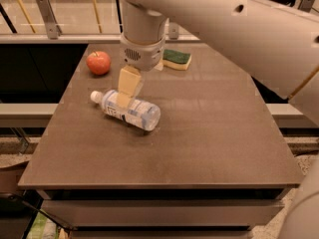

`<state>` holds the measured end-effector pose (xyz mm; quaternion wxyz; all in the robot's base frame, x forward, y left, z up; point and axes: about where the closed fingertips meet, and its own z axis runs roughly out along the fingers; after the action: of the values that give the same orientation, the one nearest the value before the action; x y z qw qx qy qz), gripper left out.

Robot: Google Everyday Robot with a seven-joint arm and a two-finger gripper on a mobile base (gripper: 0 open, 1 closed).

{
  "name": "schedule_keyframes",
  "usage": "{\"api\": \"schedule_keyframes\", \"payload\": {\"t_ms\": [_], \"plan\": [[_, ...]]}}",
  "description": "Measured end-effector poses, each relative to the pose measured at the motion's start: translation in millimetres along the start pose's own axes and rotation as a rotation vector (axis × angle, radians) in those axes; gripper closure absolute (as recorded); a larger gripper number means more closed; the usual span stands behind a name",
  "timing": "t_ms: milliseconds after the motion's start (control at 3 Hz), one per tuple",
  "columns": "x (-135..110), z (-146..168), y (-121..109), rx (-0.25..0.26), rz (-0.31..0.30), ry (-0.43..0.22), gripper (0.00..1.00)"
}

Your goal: Place blue plastic bottle upright

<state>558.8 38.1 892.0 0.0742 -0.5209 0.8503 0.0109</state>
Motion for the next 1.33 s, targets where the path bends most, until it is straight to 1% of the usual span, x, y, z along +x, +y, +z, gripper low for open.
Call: {"api": "schedule_keyframes", "payload": {"t_ms": [333,1000,1333], "plan": [[-5.8,11.9,7.0,0.017,0.005,0.027,0.0],[-11.2,33.7,15.3,0.055,0.017,0.091,0.0],[-14.2,45.6,17.6,0.065,0.022,0.12,0.0]]}}
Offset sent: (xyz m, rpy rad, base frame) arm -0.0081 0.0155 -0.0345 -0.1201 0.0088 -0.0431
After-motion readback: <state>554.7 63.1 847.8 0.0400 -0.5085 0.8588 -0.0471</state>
